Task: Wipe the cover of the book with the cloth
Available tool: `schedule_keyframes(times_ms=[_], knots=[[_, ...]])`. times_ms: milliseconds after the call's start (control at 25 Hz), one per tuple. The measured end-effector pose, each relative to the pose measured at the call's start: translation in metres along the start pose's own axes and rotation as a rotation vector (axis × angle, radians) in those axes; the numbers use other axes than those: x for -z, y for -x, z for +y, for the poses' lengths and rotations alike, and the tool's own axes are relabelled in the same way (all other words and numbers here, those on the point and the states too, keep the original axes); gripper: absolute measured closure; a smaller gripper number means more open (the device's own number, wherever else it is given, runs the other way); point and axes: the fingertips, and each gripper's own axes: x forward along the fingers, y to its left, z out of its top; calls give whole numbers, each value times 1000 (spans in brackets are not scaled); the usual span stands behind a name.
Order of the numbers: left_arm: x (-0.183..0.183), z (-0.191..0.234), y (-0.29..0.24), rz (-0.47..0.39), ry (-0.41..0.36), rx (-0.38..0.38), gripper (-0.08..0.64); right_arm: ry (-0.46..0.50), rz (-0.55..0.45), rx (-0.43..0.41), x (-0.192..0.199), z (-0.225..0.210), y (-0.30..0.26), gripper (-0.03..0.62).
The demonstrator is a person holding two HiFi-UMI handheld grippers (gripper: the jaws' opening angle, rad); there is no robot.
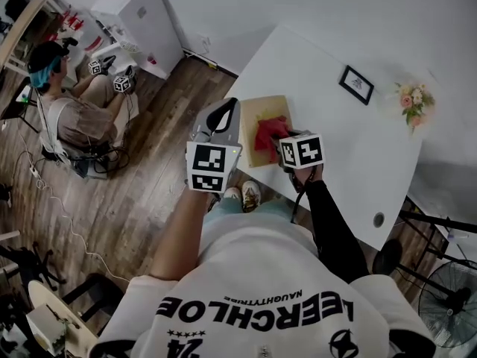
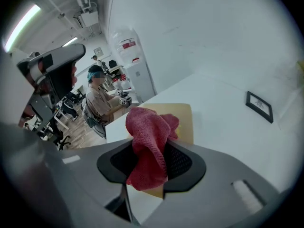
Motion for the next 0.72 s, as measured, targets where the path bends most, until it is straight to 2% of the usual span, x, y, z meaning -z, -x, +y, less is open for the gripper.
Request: schedule_keyframes(times_ms=[200, 320, 520, 720], knots=[[4, 3, 10, -1, 10, 24, 505, 26, 68, -68, 17, 55, -24, 443], [11, 0, 15, 1, 16, 34, 505, 72, 87, -48, 31, 66, -37, 443], [10, 1, 16, 2, 9, 45, 505, 65, 86, 10, 35, 44, -26, 443], [4, -2, 8, -4, 14, 46, 505, 10, 73, 86, 39, -2, -9, 443]])
